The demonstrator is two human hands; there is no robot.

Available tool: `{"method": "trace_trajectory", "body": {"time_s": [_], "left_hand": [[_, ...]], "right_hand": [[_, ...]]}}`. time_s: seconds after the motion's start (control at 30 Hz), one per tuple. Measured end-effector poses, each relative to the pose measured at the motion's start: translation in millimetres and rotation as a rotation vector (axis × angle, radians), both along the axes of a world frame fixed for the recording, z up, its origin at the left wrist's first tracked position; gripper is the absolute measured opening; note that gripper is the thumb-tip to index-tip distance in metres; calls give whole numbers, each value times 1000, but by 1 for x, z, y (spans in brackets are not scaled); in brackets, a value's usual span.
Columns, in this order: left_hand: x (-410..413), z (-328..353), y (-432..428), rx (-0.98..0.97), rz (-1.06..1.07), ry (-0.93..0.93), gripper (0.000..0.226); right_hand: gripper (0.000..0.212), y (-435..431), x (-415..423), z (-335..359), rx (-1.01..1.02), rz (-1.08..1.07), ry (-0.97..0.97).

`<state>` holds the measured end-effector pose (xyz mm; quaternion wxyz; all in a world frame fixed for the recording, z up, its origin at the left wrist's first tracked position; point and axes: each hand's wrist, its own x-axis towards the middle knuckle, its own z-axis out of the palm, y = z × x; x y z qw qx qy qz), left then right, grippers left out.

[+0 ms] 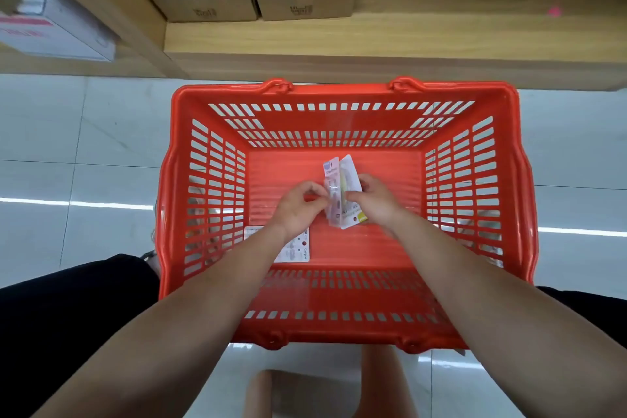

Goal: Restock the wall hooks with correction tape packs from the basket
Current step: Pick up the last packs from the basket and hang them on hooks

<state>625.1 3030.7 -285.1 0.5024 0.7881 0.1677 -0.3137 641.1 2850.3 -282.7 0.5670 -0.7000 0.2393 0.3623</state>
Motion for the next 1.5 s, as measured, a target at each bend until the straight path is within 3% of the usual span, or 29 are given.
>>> {"method": "trace_trajectory", "body": {"time_s": [0.13, 0.27, 0.5, 0.63, 0.83, 1.03, 1.17, 1.3, 1.5], "left_hand": [[3, -8, -5, 14, 62, 35, 17], [6, -13, -15, 9, 86, 120, 53], [8, -16, -11, -102, 179, 164, 52], [15, -8, 6, -159, 237, 161, 66], [24, 20, 22, -224, 172, 134, 32], [27, 46, 40, -360, 39, 186, 35], [26, 58, 33, -292, -105, 157, 28], [20, 59, 20, -245, -148, 143, 40], [16, 53, 18, -186, 5, 131, 50]], "right_hand": [[21, -5, -3, -4, 18, -76, 70], [43, -12, -8, -9, 66, 5, 70], [69, -27, -10, -15, 114, 95, 68], [57, -28, -8, -4, 101, 170, 40], [50, -24, -8, 12, 16, 190, -27], [28, -30, -3, 32, 16, 208, -117], [9, -28, 0, 41, 50, 95, -137], [21, -18, 2, 47, 67, 32, -137], [27, -5, 8, 55, 199, -202, 2]]}}
